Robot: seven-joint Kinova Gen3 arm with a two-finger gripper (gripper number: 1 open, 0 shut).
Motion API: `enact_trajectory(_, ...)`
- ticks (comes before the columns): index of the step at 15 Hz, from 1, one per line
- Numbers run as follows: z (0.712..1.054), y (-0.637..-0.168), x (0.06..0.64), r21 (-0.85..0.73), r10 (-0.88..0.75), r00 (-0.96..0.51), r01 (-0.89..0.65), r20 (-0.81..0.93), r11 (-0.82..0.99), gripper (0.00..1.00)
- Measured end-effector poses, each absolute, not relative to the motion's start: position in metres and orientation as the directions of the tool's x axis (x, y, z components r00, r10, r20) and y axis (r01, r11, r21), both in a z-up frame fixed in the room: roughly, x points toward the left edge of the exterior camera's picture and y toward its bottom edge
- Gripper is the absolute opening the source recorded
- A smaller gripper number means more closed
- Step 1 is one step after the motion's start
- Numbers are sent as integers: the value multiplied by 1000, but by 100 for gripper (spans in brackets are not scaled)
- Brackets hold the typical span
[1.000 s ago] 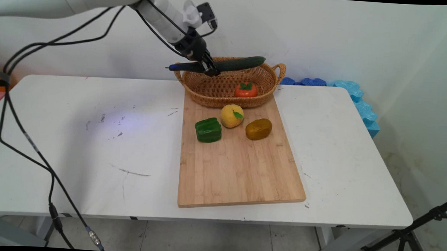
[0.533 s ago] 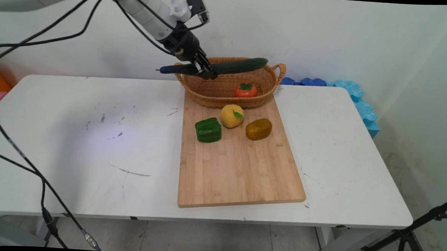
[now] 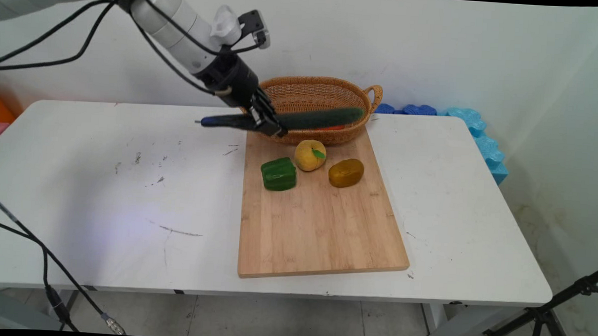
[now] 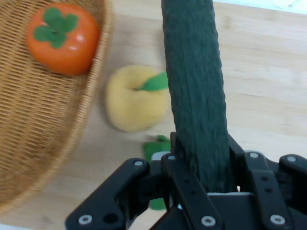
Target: Place the picked object on the cutting board
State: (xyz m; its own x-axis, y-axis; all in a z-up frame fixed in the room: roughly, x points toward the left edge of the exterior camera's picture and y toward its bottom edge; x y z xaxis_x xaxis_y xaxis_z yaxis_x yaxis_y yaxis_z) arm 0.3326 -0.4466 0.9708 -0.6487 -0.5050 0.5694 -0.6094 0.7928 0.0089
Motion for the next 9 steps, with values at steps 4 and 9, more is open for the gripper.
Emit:
enact_trajectory(4,958,-422,322,80,-537,-629,-604,562,793,0)
enact_trajectory(9,935,-402,307,141,-567,-606,-603,558,785,0)
